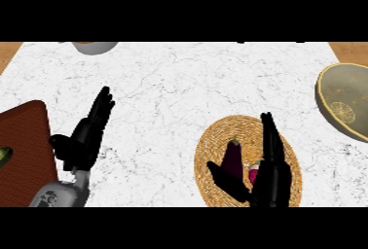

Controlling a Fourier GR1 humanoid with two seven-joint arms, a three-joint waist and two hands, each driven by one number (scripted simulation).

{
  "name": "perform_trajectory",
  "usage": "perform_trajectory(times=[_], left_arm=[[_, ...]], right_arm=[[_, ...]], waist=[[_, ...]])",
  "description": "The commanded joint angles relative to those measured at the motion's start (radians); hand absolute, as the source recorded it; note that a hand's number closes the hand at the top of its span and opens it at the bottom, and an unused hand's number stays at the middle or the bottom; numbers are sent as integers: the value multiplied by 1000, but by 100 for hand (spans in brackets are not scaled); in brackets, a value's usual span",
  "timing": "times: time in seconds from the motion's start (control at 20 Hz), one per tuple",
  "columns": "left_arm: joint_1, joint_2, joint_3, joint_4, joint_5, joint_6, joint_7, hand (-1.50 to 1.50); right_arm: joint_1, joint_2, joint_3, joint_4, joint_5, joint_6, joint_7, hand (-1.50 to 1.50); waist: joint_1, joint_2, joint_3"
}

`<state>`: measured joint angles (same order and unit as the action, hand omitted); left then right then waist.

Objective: Pick the eggplant from the placemat and place it in the bowl

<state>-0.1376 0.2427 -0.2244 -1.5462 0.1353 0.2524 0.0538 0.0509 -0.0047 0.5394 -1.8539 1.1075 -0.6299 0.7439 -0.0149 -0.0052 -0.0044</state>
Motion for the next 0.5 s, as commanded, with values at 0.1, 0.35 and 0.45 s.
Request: perform_trajectory(times=[0.1, 0.35, 0.45], left_arm=[[-37, 17, 37, 24, 25, -42, 6, 0], [-22, -7, 8, 27, -1, -34, -2, 0], [8, -2, 12, -8, -10, -20, -9, 0]], right_arm=[[-165, 5, 11, -154, 87, 336, 405, -150], [-249, 5, -25, -52, -30, 429, 556, -150], [-238, 4, -77, -127, -110, 530, 573, -150]], waist=[[14, 4, 1], [26, 7, 3], [23, 4, 3]])
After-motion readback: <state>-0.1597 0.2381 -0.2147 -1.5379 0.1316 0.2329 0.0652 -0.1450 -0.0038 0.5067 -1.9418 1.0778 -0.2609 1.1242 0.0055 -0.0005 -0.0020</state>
